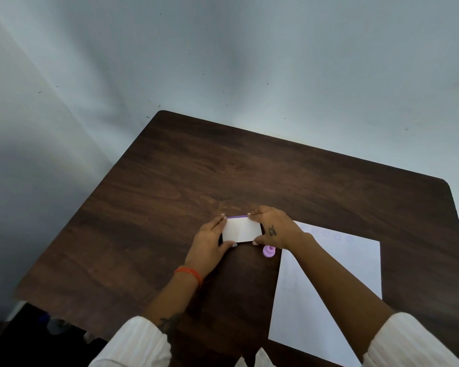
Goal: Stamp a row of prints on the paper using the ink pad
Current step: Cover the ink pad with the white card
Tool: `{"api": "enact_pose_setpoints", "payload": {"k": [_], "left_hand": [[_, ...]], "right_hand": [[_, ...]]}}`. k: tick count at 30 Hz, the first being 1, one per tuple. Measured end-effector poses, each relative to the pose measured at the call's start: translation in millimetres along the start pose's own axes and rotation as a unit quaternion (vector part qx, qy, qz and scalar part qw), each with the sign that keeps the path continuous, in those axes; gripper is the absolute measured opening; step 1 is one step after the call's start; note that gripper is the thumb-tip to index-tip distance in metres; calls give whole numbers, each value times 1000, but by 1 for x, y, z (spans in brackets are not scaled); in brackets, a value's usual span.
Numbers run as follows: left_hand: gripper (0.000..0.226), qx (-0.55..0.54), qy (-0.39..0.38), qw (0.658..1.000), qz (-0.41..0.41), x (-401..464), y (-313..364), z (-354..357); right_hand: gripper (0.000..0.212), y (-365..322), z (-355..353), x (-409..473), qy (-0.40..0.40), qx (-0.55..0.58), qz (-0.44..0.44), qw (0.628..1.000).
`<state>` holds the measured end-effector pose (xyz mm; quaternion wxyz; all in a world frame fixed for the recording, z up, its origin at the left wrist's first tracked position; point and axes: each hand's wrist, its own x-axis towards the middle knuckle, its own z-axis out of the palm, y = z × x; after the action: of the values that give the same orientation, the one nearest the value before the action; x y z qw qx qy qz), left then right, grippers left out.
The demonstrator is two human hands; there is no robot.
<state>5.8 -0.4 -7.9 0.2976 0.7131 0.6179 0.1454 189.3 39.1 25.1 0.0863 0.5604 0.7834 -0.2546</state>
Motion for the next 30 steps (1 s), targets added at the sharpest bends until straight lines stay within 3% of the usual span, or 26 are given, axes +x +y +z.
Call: {"api": "enact_pose_setpoints", "payload": {"k": [21,30], "left_hand": [[56,12,-20,999,37,-3,2,-5],[62,28,-34,999,24,1,2,-7]], "right_hand": [[68,4,6,-9,15,11,-12,1000],[69,3,7,-6,18,27,2,999]]}}
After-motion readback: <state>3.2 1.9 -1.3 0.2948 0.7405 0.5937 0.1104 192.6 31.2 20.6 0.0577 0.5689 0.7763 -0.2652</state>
